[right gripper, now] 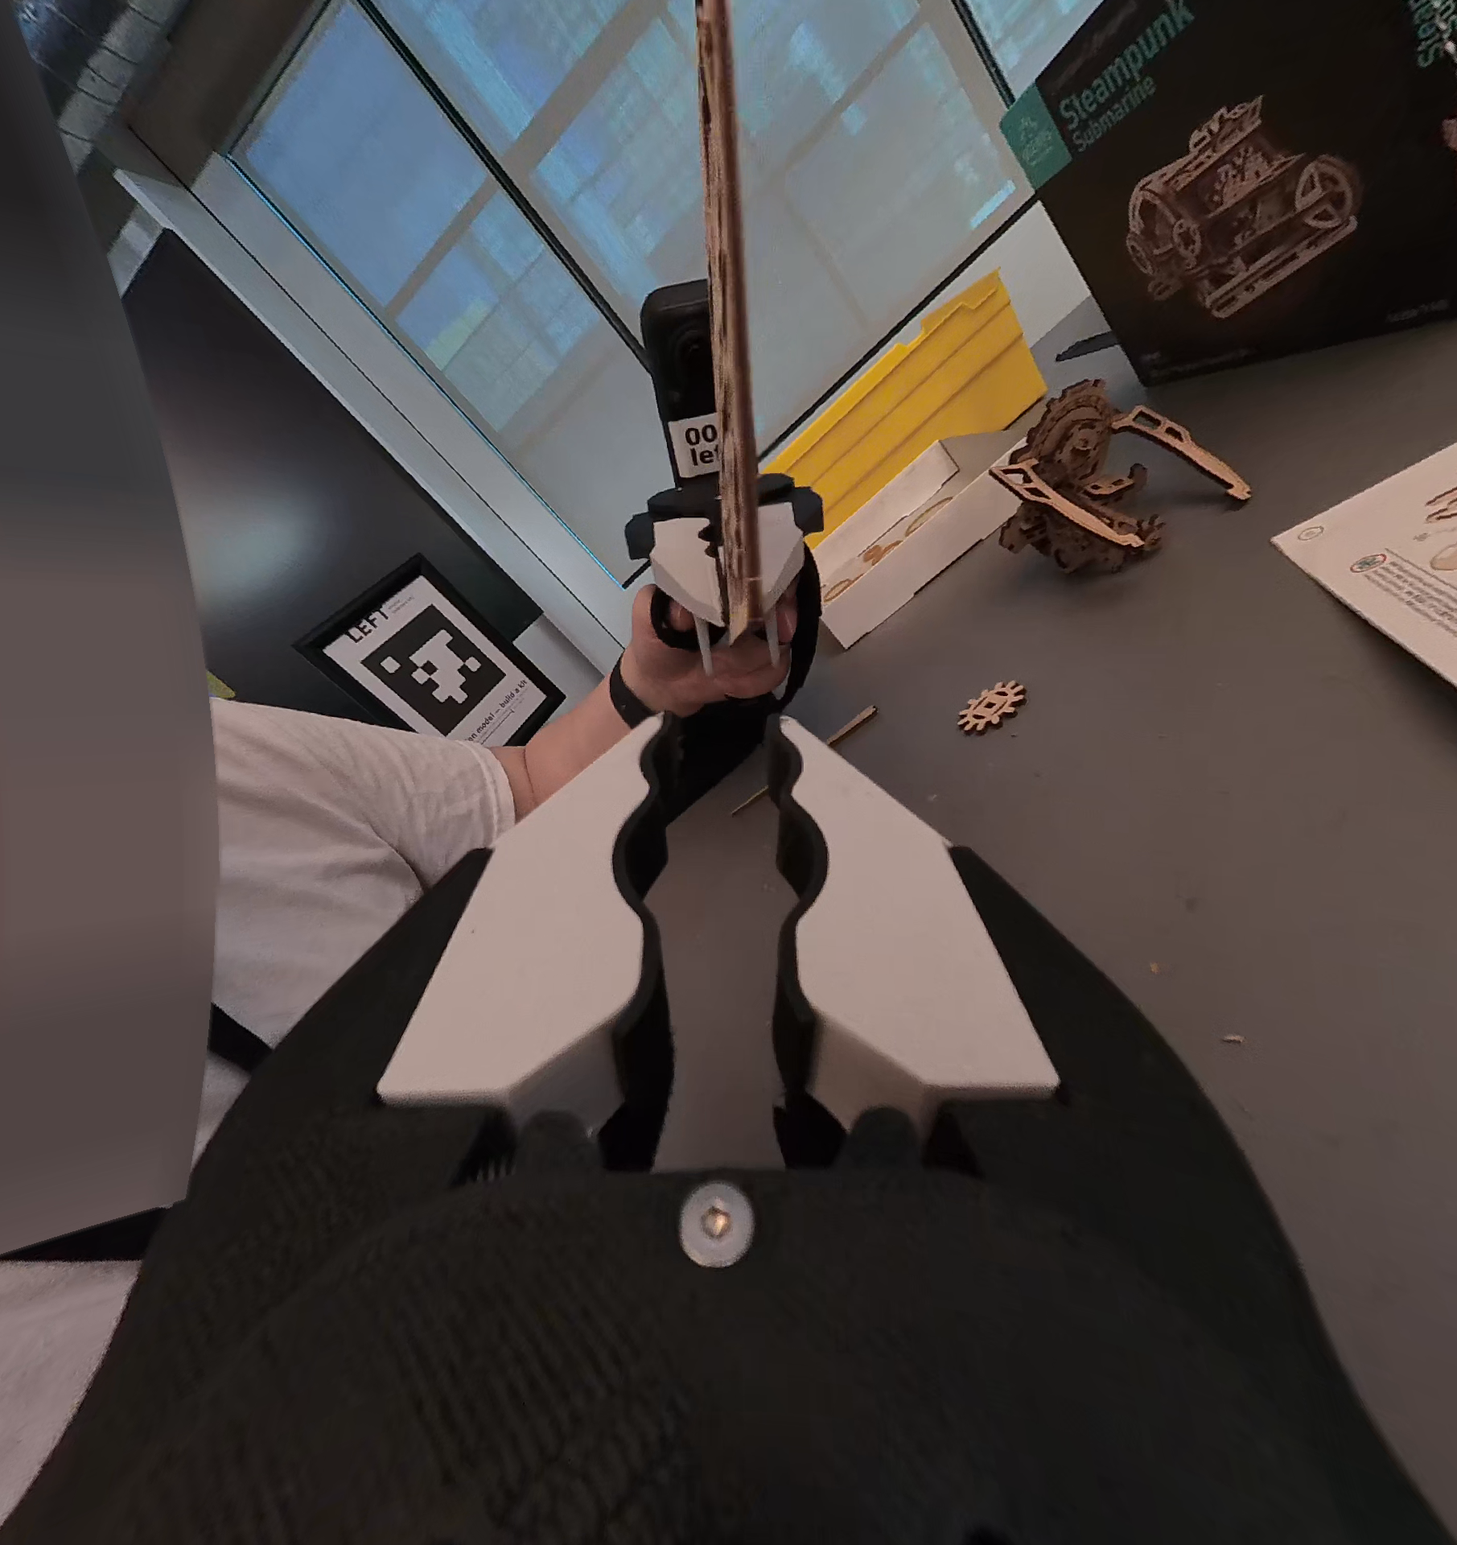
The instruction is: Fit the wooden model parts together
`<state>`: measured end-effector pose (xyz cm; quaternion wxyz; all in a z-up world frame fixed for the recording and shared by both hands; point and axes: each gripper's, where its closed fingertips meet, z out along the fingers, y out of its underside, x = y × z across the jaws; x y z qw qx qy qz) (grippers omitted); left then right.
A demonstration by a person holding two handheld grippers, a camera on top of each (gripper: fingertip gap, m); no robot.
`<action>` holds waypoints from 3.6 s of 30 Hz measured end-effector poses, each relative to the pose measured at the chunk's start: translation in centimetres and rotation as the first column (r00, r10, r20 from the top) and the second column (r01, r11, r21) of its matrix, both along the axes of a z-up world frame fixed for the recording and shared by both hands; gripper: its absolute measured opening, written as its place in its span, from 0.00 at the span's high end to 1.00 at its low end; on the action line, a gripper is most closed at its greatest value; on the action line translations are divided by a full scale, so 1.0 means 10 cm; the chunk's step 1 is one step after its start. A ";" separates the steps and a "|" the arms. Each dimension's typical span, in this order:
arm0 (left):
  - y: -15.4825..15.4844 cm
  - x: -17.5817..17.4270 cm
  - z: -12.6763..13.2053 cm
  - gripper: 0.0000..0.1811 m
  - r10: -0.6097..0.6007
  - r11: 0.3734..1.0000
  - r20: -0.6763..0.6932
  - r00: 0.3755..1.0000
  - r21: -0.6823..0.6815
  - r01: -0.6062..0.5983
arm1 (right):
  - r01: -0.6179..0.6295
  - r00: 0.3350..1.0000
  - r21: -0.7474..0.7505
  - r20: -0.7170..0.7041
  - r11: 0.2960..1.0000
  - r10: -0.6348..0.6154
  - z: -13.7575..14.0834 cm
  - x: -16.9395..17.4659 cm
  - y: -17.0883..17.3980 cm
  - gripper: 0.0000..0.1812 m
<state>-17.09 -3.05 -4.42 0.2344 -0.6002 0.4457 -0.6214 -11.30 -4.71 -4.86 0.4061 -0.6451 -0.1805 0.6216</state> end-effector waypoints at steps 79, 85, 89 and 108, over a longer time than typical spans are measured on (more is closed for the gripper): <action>-0.35 0.52 -0.25 1.00 0.112 0.994 -0.068 0.991 0.002 -0.113 | -0.098 0.980 -0.003 0.175 0.995 0.097 -0.19 -0.07 -0.11 0.99; -0.34 0.53 -0.27 1.00 0.147 0.989 -0.063 0.987 0.001 -0.147 | -0.068 0.981 -0.003 0.184 0.998 0.067 -0.21 -0.06 -0.08 0.99; -0.32 0.53 -0.29 1.00 0.159 0.987 -0.072 0.985 0.012 -0.158 | -0.059 0.980 -0.005 0.188 0.998 0.059 -0.22 -0.06 -0.07 0.99; -0.29 0.52 -0.29 1.00 0.138 0.990 -0.080 0.987 -0.028 -0.141 | -0.054 0.984 0.030 0.171 0.998 0.048 -0.20 -0.04 -0.02 0.97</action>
